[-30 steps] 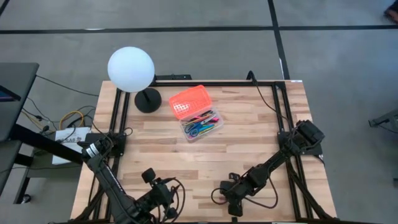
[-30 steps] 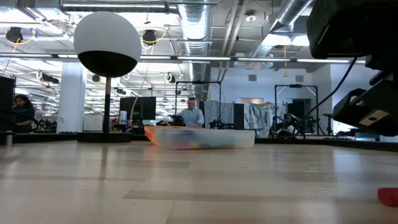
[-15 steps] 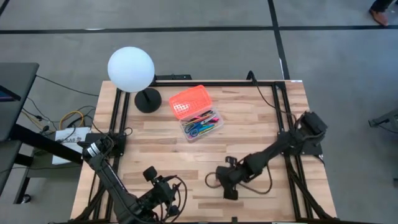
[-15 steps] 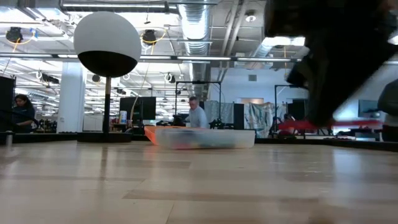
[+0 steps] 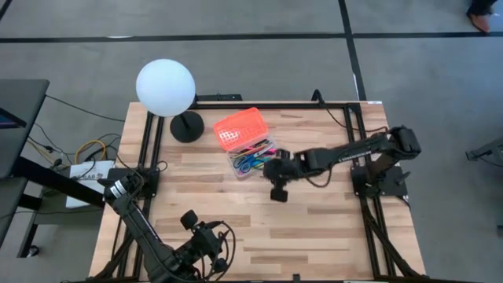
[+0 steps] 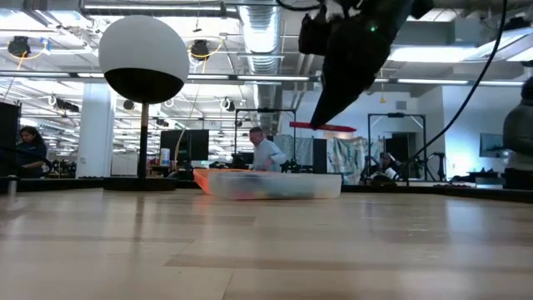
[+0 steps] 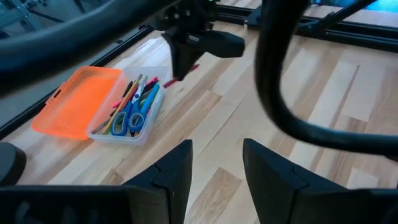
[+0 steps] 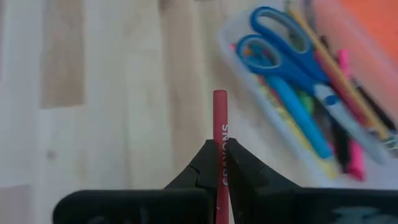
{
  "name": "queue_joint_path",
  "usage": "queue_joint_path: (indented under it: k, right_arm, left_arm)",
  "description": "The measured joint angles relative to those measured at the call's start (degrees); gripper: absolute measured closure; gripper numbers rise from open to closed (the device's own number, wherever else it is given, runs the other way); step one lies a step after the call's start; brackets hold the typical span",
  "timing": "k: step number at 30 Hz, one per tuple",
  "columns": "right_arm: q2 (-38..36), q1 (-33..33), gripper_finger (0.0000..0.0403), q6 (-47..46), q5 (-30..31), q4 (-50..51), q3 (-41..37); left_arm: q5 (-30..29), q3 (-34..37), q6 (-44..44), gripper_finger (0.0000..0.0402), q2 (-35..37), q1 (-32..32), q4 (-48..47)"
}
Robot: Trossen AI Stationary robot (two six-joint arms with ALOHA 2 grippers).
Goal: Pick & place school supplies into a supply box
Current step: Put the red crayon into the supply box
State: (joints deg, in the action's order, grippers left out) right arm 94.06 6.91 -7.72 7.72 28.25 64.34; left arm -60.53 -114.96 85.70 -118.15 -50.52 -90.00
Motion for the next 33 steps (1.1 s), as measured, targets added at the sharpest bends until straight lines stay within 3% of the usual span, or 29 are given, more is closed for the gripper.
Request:
queue_joint_path:
  k: [9,18,23,33]
  right_arm:
    - [0.1,-8.2,0.0398,10.8,-0.3,-1.4,0.0]
    - [0.2,-16.2,0.0396,23.6,-3.6,-6.8,0.1]
    - [2.2,-18.7,0.0395,28.4,-7.9,-10.0,0.2]
    - [6.6,-19.7,0.0395,33.7,-8.3,-10.2,0.1]
  left_arm:
    - [-0.1,0.0,1.1,0.0265,0.0,0.7,0.0]
    - [-0.4,0.0,0.8,0.0265,0.0,5.8,0.0]
    - [-0.4,0.0,-0.6,0.0265,0.0,9.2,0.0]
    - [2.3,0.0,-2.0,0.0265,0.0,13.7,-0.1]
